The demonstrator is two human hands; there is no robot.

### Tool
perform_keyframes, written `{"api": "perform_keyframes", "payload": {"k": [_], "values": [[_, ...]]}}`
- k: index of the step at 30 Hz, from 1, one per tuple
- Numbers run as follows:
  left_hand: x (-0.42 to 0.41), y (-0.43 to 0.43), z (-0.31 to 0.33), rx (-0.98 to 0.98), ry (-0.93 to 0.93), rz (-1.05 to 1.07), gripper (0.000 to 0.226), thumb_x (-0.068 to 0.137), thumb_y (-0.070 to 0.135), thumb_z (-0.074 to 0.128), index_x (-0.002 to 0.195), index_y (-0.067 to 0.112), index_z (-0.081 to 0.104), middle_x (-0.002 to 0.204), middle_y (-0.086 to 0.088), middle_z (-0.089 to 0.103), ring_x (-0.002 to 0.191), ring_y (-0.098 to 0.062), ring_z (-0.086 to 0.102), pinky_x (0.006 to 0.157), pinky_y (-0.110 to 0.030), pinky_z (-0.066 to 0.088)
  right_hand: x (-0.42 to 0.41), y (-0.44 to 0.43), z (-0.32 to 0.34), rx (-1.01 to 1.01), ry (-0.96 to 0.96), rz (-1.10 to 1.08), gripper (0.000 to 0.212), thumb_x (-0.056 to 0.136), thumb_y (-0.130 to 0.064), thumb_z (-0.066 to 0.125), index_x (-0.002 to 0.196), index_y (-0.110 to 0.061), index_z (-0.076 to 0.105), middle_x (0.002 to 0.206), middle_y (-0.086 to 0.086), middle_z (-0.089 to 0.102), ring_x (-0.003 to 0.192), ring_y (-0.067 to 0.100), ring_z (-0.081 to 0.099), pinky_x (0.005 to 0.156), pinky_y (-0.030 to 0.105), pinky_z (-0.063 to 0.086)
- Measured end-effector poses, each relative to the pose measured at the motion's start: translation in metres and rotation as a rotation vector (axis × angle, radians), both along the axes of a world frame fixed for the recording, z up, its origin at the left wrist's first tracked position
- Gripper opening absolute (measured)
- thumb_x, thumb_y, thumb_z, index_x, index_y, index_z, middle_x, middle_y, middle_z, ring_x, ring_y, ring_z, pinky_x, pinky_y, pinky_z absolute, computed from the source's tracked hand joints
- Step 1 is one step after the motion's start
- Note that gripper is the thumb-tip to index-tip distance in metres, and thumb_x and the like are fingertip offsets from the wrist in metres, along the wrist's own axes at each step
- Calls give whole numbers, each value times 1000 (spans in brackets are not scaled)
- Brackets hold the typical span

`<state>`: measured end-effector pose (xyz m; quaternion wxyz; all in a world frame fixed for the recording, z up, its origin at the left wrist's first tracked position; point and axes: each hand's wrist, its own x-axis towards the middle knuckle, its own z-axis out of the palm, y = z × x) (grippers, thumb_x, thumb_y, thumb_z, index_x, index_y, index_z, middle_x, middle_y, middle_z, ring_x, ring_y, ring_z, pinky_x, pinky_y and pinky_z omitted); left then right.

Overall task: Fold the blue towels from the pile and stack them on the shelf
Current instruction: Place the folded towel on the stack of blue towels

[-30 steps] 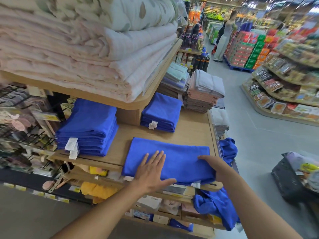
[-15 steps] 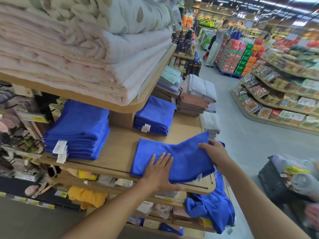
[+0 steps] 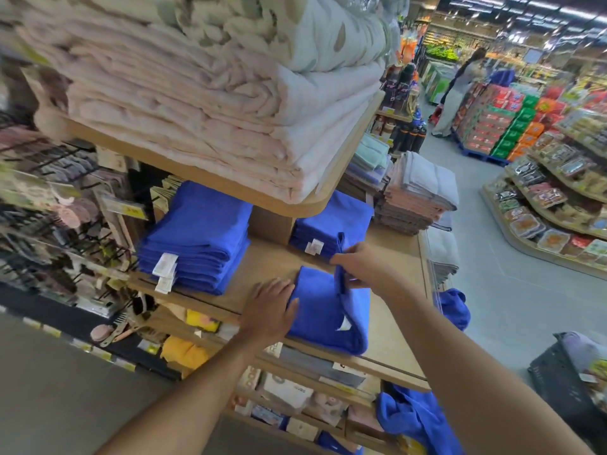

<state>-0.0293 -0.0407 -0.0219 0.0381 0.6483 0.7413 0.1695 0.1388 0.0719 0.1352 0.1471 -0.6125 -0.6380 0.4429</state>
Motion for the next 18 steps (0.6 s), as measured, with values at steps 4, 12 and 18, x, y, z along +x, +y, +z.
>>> {"api": "perform_keyframes", "payload": {"k": [4, 12, 18], "values": [[-8, 1, 3, 47, -80, -76, 47, 104, 33, 32, 148, 29, 48, 149, 10, 51, 138, -13, 44, 116, -36, 29, -49, -4, -34, 106, -245, 104, 24, 81, -23, 63, 86, -11, 44, 52, 0, 52, 27, 13, 48, 37, 15, 35], [-21, 6, -2, 113, -350, -15, 36, 106, 16, 42, 134, 10, 64, 141, -6, 61, 136, -21, 51, 117, -27, 28, -34, -18, -87, 71, -118, 118, 53, 95, -34, 60, 140, -11, 45, 83, 0, 66, 77, 23, 71, 60, 37, 61], [-10, 10, 1, -64, -238, -47, 65, 93, 66, 23, 154, 45, 27, 156, 19, 40, 148, -12, 29, 119, -39, 21, 59, -28, -95, 302, -138, -172, 62, 85, -36, 69, 140, -15, 48, 120, 2, 61, 97, 22, 66, 77, 34, 50]]}}
